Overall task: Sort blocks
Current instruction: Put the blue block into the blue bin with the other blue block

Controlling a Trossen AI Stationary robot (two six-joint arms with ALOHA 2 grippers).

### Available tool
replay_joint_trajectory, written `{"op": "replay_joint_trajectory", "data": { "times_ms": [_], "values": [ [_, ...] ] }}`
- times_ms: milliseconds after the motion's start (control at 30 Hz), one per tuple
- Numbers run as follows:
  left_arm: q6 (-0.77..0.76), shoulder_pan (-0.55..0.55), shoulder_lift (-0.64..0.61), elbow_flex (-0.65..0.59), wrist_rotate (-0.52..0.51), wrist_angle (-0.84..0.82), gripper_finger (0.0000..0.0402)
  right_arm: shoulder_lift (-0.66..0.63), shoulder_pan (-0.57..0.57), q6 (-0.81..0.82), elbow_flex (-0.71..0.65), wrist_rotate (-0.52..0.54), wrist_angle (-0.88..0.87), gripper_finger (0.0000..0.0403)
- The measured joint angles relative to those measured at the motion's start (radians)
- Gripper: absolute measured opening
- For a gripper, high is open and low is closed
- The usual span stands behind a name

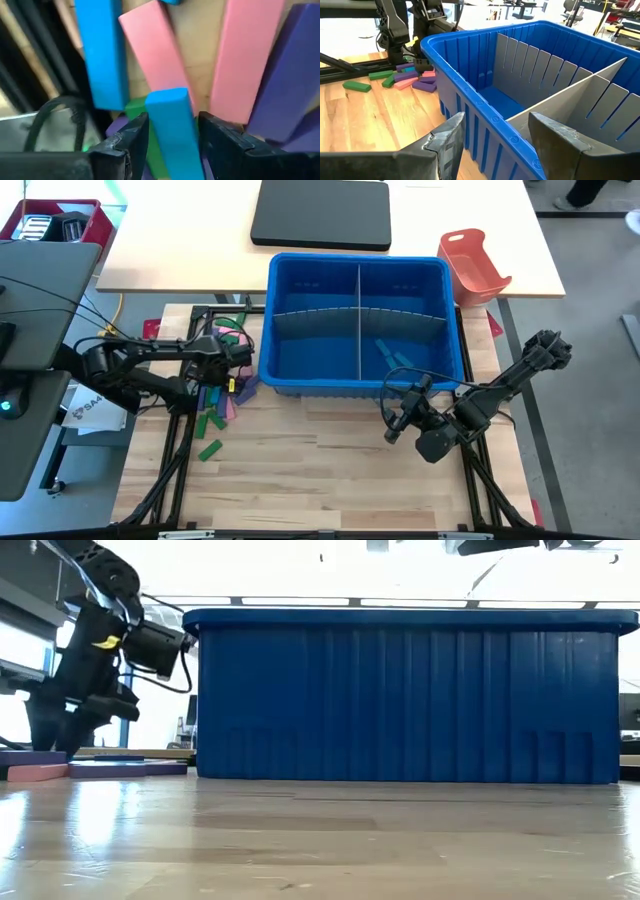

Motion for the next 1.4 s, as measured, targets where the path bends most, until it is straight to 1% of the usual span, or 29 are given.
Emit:
{"op": "replay_joint_trajectory", "data": {
  "times_ms": [200,433,633,733,800,900,1000,1100,1233,1333,1400],
  "values": [
    [0.001,0.012,-0.003,-0.021,0.001,0.029,0.0148,0.0,0.0,0.0,0.0,0.0,-0.002,0.0213],
    [0.04,0.013,0.0,0.029,-0.014,0.023,0.0105,0.0,0.0,0.011,0.0,0.0,-0.001,0.0213],
    [0.063,0.012,-0.004,0.104,-0.038,-0.008,0.0104,0.0,0.0,0.018,0.0,0.0,-0.001,0.0213],
    [0.08,0.012,-0.004,0.132,-0.042,-0.052,0.0105,0.0,0.0,0.019,0.0,0.0,-0.001,0.0213],
    [0.082,0.012,-0.005,0.154,-0.068,-0.096,0.0107,0.0,0.0,0.019,0.0,-0.001,-0.001,0.0213],
    [0.082,0.012,-0.018,0.196,-0.149,-0.176,0.0105,0.0,0.0,0.017,0.0,-0.001,-0.001,0.0213],
    [0.082,0.012,-0.049,0.254,-0.208,-0.223,0.0104,0.001,-0.006,0.011,0.0,-0.006,-0.001,0.0213],
    [0.082,0.012,-0.094,0.333,-0.263,-0.252,0.0105,0.003,-0.022,0.01,0.0,-0.054,-0.002,0.0213],
    [0.104,0.012,-0.156,0.465,-0.322,-0.29,0.0106,0.003,-0.059,0.018,0.0,-0.153,-0.002,0.0213],
    [0.148,0.008,-0.202,0.574,-0.341,-0.285,0.0104,0.003,-0.098,0.067,0.0,-0.267,-0.001,0.0213],
    [0.192,-0.007,-0.233,0.632,-0.336,-0.246,0.0105,0.003,-0.128,0.083,0.0,-0.325,0.002,0.0213]
  ]
}}
